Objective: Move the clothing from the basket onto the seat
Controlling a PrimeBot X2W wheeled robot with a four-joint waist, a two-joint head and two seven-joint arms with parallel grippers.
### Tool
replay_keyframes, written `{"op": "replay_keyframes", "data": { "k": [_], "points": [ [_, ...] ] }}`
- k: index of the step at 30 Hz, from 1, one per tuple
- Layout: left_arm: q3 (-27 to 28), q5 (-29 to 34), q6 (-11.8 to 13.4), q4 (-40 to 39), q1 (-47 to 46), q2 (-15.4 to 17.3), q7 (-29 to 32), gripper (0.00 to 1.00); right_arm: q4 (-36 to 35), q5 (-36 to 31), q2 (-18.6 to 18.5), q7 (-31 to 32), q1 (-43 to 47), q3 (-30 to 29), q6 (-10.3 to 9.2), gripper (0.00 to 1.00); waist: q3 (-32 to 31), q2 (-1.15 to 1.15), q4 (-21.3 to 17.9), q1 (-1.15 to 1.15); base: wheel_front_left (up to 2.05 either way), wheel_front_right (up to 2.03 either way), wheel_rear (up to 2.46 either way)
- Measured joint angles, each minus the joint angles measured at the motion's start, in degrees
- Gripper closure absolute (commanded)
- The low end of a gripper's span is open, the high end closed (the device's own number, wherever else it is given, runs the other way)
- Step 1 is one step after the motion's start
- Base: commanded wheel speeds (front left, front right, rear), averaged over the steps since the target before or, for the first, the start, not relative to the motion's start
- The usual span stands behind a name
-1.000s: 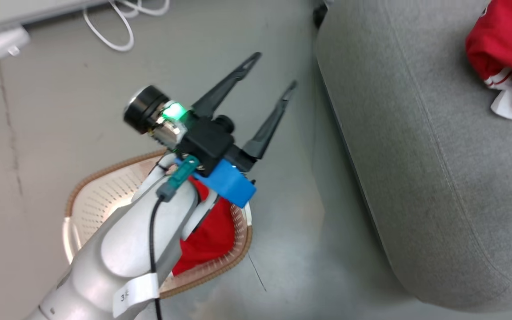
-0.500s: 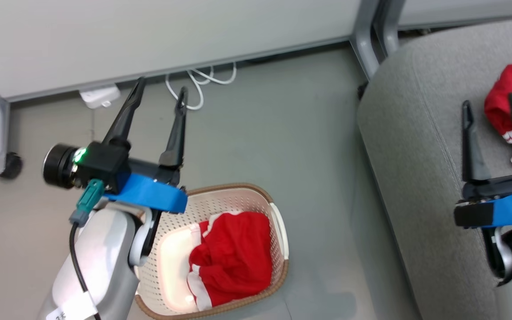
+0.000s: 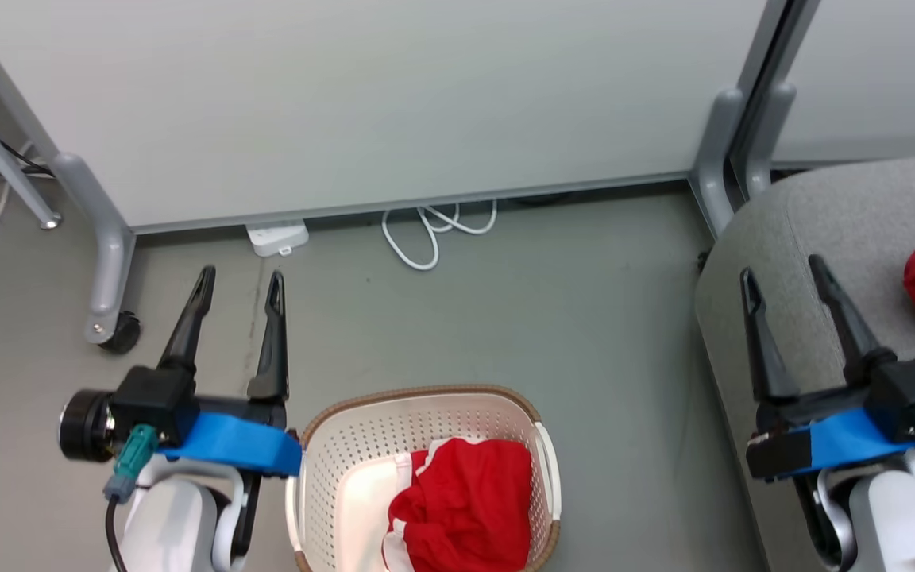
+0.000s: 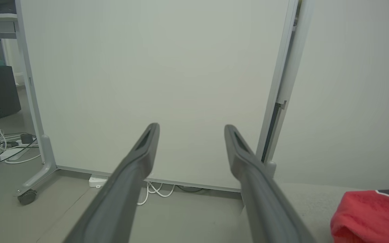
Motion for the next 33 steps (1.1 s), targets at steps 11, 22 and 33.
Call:
{"op": "replay_keyframes", "data": {
  "k": [11,22,33],
  "points": [
    [2.9,2.4,-2.3,0.2,7.2,-3.0,0.0,0.00,2.3,1.2,2.6,0.0,7.3,-0.9,0.00,0.00,-4.1,0.00,2.0,0.00,0.00,0.00,0.00],
    [4.5,3.1,-3.0,0.9,9.3,-4.3,0.0,0.00,3.2,2.0,3.8,0.0,10.8,-1.7,0.00,0.00,-5.4,0.00,2.0,0.00,0.00,0.00,0.00],
    [5.3,3.4,-3.0,1.3,9.5,-4.6,0.0,0.00,3.5,2.3,4.0,0.0,11.3,-1.5,0.00,0.00,-5.3,0.00,1.6,0.01,0.00,0.00,0.00]
  ]
}}
